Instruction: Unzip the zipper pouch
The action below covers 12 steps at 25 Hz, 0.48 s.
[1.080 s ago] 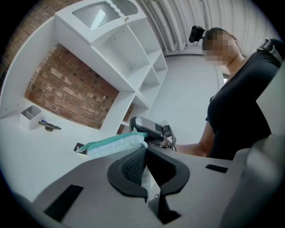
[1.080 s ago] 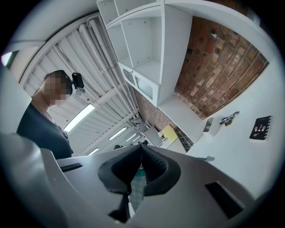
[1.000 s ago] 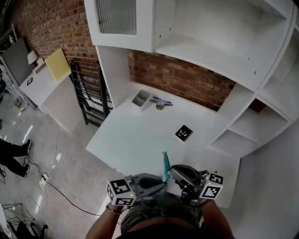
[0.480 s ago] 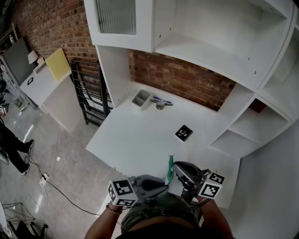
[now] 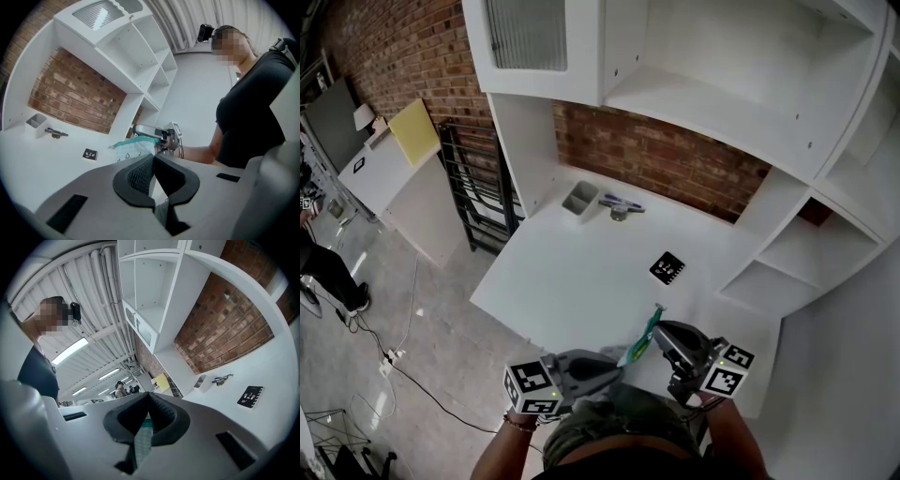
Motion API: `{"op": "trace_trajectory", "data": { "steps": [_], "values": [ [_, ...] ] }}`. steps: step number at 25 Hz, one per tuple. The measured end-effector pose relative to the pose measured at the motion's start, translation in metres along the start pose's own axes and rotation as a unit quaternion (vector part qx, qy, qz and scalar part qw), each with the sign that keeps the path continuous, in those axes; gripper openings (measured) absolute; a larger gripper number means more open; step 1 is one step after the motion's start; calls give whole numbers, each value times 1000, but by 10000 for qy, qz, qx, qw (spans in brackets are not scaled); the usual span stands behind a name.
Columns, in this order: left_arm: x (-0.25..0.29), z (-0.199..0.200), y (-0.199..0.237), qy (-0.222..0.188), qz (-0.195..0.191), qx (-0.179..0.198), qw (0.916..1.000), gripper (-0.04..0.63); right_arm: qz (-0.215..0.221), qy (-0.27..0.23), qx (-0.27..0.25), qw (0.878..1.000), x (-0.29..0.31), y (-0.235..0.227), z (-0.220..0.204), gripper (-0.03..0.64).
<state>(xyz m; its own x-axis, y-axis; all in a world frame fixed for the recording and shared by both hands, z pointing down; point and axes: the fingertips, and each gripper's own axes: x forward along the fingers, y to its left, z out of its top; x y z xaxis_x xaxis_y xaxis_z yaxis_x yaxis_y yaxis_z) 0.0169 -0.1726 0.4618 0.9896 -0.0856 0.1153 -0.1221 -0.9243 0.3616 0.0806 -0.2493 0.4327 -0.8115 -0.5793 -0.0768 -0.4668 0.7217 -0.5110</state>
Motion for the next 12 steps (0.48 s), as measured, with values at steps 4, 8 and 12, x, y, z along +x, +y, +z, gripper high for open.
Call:
{"op": "trace_trajectory", "data": {
  "steps": [4,8,12],
  "values": [
    [-9,-1,7,60,166,49,9998,6,-59,-43,54,10000,-2,-4,1,2],
    [-15,-3,12,70,324,79,9994,6,-60,-9,59,10000,-2,-7,-3,2],
    [-19,-4,16,92,407,103,9991,6,-9,43,-51,10000,-1,-6,-3,2]
  ]
}}
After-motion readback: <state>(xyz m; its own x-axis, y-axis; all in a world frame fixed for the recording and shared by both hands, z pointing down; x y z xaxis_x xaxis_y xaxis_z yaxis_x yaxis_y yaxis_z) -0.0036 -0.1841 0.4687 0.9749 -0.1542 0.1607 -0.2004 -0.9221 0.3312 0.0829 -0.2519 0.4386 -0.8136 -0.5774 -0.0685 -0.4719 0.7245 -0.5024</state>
